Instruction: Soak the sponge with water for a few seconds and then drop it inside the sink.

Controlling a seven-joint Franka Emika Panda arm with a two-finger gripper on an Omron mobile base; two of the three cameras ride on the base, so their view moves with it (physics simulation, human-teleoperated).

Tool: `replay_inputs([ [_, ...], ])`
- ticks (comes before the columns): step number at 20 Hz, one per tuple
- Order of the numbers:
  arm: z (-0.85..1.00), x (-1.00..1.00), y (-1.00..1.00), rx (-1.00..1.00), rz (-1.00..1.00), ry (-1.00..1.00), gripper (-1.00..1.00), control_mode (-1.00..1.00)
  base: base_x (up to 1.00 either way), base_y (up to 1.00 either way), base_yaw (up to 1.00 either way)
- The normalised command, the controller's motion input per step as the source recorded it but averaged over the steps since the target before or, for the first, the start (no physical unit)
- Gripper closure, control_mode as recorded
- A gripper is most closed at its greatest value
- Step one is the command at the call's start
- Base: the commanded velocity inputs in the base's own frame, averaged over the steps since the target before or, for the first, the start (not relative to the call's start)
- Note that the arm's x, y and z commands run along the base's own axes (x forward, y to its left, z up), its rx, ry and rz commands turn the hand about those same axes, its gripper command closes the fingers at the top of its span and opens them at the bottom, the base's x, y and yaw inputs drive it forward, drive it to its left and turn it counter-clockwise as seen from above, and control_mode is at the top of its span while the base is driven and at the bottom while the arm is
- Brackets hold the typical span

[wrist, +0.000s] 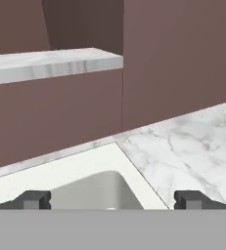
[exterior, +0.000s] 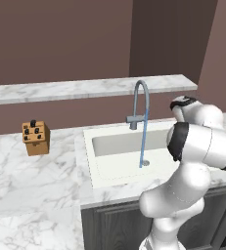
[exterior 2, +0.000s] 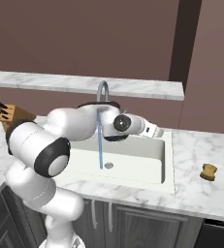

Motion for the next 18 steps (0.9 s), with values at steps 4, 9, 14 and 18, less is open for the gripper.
replay_inputs([
  [4,0.61,-0.39,-0.28,0.0,0.0,0.12,-1.0,-1.0,0.0,0.0,0.0],
  [9,0.56,-0.39,-0.12,0.0,0.0,0.16,-1.0,-1.0,0.0,0.0,0.0],
  [14,0.54,-0.48,-0.07,0.0,0.03,0.22,-1.0,-1.0,0.0,0.0,0.0],
  [18,0.45,-0.42,-0.05,0.0,0.05,0.26,-1.0,-1.0,0.0,0.0,0.0],
])
